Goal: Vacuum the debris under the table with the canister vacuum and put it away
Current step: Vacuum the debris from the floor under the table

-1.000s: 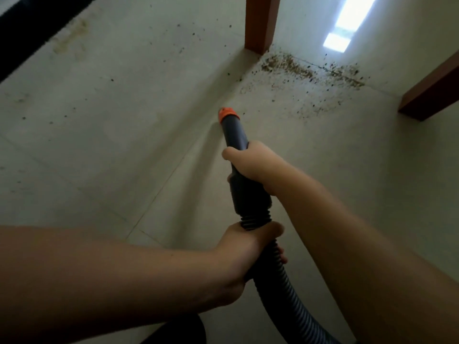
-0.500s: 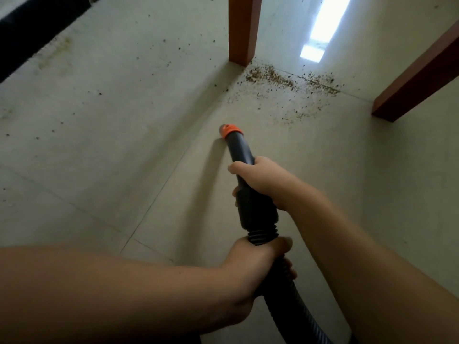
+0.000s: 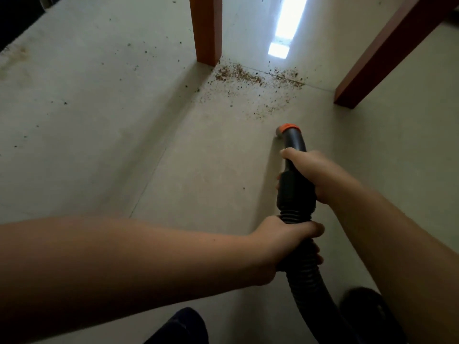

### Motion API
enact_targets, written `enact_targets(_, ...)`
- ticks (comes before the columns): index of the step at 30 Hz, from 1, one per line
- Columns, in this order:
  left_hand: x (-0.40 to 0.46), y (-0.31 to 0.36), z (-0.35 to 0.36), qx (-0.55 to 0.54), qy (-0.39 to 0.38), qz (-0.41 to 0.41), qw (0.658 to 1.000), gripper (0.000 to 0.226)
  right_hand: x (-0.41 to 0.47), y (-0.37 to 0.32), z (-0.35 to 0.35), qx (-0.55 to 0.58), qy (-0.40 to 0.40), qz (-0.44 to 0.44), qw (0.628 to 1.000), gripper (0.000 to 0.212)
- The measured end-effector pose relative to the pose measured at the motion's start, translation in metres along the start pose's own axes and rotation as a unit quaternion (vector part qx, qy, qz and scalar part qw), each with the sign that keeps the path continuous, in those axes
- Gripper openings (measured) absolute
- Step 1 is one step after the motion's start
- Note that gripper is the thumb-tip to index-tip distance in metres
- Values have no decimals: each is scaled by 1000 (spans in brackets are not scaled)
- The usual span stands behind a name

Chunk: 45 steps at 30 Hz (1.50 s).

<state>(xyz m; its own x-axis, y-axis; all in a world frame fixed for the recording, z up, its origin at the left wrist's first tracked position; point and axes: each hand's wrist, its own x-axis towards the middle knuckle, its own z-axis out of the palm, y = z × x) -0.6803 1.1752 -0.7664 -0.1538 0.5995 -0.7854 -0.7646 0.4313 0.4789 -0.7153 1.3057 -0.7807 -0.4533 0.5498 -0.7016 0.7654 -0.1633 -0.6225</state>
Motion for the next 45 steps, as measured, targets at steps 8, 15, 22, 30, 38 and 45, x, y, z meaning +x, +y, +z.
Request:
enact_targets(8, 10, 6, -26, -34, 47, 28, 998, 15, 11, -20, 34, -14, -42, -23, 999, 45)
enact_targets(15, 1, 11, -57, -62, 106, 56, 991, 12, 19, -41, 83, -32, -123, -44, 991, 40)
enact_targets(22, 22, 23, -29, 18, 34, 23, 999, 16, 37, -23, 26, 6, -12, -21, 1000, 51)
enact_targets(30, 49, 36, -4, 31, 18, 16, 999, 19, 51, -24, -14, 22, 39, -8, 999, 45)
enact_targets(38, 35, 35, -44, -70, 91, 61, 991, 14, 53, -59, 59, -62, -94, -45, 993, 42)
enact_targets(45, 23, 41, -88, -135, 153, 103, 974, 13, 47, -91, 126, -100, -170, -83, 977, 39)
